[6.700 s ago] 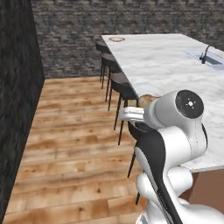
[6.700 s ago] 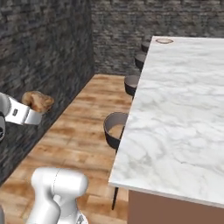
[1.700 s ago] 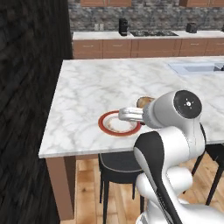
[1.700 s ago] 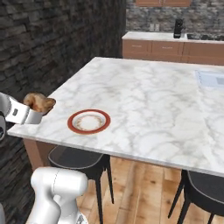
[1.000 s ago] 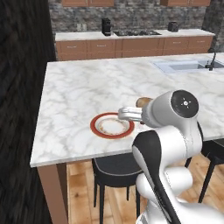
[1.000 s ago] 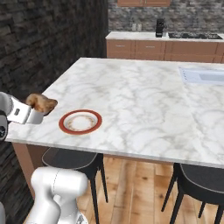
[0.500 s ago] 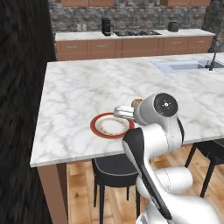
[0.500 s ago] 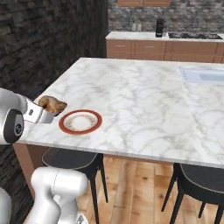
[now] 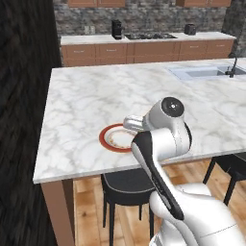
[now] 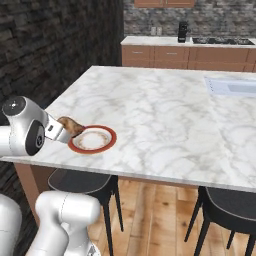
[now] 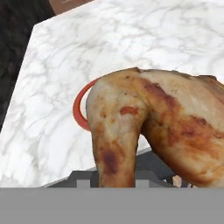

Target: Take the cheese, chicken drumstick, and corn from the fridge and place them on the plate on the dining counter to create an appetizer plate.

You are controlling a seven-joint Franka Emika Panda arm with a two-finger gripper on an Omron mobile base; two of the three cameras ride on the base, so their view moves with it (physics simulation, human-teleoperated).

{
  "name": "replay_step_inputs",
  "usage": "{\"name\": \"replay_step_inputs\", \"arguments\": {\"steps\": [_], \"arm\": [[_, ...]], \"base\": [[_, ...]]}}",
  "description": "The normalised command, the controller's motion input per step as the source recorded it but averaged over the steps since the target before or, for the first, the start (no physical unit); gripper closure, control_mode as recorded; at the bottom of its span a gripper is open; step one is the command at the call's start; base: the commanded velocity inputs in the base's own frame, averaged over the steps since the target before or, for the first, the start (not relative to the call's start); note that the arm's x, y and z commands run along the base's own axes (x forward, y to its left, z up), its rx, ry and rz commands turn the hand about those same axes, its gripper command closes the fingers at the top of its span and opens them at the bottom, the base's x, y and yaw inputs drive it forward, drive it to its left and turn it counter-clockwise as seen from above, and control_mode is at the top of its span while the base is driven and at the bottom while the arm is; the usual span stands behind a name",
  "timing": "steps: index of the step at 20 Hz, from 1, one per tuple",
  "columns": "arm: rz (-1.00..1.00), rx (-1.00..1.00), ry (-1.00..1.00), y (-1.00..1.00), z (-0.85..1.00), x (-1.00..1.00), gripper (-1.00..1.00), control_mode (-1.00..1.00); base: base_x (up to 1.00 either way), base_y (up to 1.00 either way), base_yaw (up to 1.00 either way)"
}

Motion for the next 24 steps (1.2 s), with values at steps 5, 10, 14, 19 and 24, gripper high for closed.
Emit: {"name": "replay_step_inputs", "arguments": {"steps": [5, 10, 14, 19, 24], "arm": [[-0.13, 0.00, 0.23, 0.00, -0.23, 0.49, 1.00, -1.00], [-0.09, 0.00, 0.17, 0.03, -0.27, 0.72, 1.00, -1.00], [-0.06, -0.02, 0.05, 0.14, -0.43, 0.82, 1.00, -1.00], [-0.03, -0.04, 0.03, 0.16, -0.61, 0.95, 1.00, -1.00], [-0.03, 0.00, 0.08, 0.05, -0.39, 0.86, 1.00, -1.00]], "base": [[0.00, 0.00, 0.00], [0.00, 0.00, 0.00], [0.00, 0.00, 0.00], [0.00, 0.00, 0.00], [0.00, 0.00, 0.00]]}}
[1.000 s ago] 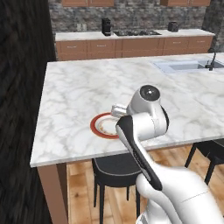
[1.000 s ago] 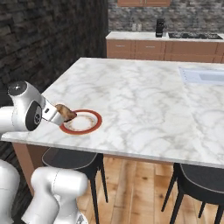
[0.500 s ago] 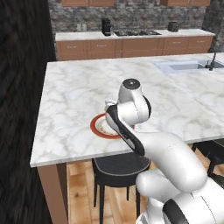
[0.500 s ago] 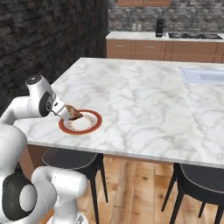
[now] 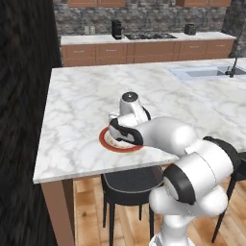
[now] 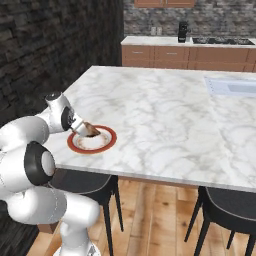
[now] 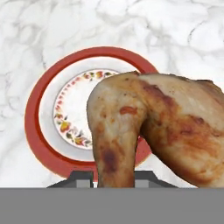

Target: Take the cheese, chicken drumstick, and corn from the fridge and place them on the plate on the dining counter to create an appetizer plate.

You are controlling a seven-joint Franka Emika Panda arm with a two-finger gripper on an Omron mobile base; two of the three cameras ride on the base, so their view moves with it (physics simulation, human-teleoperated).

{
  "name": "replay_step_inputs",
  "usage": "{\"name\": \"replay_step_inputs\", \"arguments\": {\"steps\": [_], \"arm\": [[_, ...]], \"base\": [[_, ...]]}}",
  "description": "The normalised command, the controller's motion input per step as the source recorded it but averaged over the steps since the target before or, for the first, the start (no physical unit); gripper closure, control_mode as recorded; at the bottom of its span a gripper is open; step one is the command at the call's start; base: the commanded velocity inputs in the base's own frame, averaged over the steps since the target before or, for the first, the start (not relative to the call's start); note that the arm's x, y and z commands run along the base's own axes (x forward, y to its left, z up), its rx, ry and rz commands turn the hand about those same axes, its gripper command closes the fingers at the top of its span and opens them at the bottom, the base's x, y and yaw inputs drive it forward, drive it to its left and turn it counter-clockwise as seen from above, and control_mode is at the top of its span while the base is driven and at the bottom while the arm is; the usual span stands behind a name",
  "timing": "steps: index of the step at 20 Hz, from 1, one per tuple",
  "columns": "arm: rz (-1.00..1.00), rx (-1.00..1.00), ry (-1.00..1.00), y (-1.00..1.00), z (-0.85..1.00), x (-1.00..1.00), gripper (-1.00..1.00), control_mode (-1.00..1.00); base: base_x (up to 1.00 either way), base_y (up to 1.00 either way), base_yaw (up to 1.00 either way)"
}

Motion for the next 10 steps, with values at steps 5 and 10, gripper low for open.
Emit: {"name": "replay_step_inputs", "arguments": {"steps": [5, 10], "arm": [[-0.03, 0.00, 0.11, 0.10, -0.31, 0.70, 1.00, -1.00], [-0.05, -0.02, 0.07, 0.28, -0.46, 0.61, 1.00, -1.00]], "base": [[0.00, 0.00, 0.00], [0.00, 0.00, 0.00]]}}
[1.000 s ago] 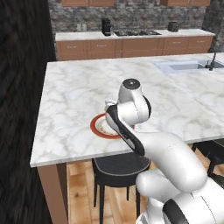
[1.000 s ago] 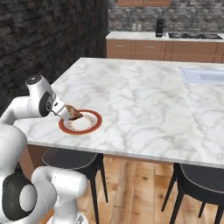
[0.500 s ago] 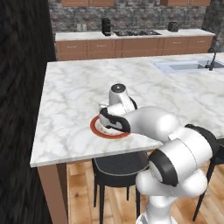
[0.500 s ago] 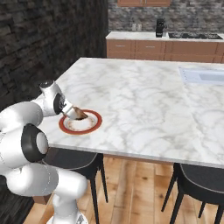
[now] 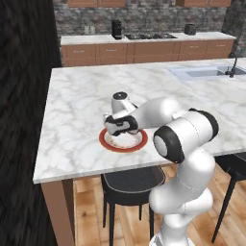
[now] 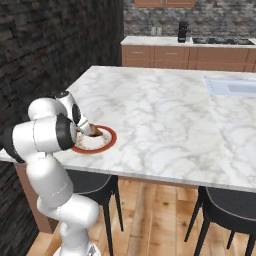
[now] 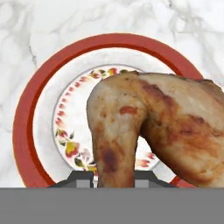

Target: Take the cheese, chicken drumstick, and corn from the fridge and place them on the plate on the dining counter to create an appetizer plate.

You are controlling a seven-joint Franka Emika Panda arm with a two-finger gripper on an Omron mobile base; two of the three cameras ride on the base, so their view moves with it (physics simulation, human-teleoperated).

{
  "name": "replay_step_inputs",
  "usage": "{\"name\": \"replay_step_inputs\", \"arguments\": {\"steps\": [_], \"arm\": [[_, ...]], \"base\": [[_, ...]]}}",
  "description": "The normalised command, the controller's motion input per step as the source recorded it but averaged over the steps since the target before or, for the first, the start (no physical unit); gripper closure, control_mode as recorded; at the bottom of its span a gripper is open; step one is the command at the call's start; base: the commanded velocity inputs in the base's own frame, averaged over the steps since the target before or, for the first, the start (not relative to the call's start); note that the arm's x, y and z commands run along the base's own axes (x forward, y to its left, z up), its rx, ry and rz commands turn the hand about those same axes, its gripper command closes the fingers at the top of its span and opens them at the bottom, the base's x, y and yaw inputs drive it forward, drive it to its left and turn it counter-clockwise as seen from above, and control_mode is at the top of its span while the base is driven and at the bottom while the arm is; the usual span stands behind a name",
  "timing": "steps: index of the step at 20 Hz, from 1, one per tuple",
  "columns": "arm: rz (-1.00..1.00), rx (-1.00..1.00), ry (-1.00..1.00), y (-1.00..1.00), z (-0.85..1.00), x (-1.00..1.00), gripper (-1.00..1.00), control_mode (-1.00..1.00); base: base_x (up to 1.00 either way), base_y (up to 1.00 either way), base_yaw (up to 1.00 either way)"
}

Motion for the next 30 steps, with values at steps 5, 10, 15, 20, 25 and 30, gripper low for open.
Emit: {"name": "replay_step_inputs", "arguments": {"steps": [5, 10, 15, 20, 25, 30], "arm": [[-0.05, -0.03, 0.03, 0.25, -0.49, 0.63, 1.00, -1.00], [-0.06, -0.02, 0.03, 0.18, -0.47, 0.53, 1.00, -1.00], [-0.06, 0.00, 0.02, 0.16, -0.38, 0.43, -1.00, -1.00], [-0.10, 0.00, 0.00, 0.06, -0.04, -0.12, -1.00, -1.00], [-0.13, 0.00, 0.00, 0.00, 0.17, -0.74, -1.00, -1.00], [-0.10, 0.00, -0.11, -0.01, 0.61, -1.00, -1.00, -1.00]], "base": [[0.00, 0.00, 0.00], [0.00, 0.00, 0.00], [0.00, 0.00, 0.00], [0.00, 0.00, 0.00], [0.00, 0.00, 0.00], [0.00, 0.00, 0.00]]}}
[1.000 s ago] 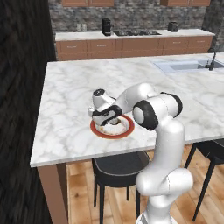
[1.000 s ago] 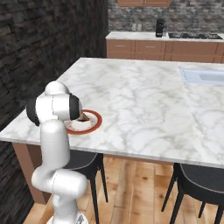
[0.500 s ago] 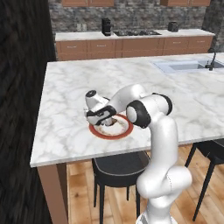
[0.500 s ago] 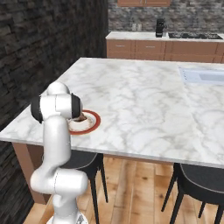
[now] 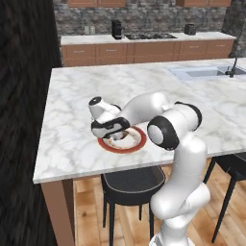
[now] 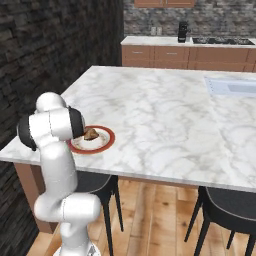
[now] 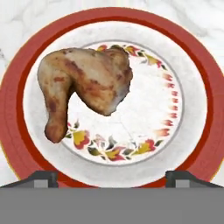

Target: Take the cheese, chicken drumstick, and corn from the fridge and place them on the plate on the dining counter to create an appetizer plate.

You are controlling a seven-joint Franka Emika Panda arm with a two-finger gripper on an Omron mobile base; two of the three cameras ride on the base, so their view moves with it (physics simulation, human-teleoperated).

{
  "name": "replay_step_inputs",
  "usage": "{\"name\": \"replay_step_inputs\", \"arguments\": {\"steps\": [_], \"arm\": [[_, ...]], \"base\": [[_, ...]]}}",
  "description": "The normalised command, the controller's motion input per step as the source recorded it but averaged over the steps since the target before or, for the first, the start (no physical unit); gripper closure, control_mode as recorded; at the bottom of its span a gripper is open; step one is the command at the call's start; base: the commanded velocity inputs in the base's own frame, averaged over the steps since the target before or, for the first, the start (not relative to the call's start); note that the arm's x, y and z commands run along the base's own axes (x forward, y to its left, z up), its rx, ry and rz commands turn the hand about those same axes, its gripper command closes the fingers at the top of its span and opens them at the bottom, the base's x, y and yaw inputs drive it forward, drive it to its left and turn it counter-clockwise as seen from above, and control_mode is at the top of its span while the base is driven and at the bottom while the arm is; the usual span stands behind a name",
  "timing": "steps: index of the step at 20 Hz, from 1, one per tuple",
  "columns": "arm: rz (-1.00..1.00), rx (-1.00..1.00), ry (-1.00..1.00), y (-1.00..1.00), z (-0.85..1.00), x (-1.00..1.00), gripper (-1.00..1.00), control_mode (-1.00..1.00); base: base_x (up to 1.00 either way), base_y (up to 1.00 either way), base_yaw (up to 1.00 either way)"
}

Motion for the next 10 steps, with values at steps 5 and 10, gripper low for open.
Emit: {"name": "replay_step_inputs", "arguments": {"steps": [5, 10], "arm": [[-0.11, 0.00, -0.33, -0.24, 0.98, -0.82, -1.00, -1.00], [-0.02, 0.01, -0.29, -0.43, 1.00, -0.63, -1.00, -1.00]], "base": [[0.00, 0.00, 0.00], [0.00, 0.00, 0.00]]}}
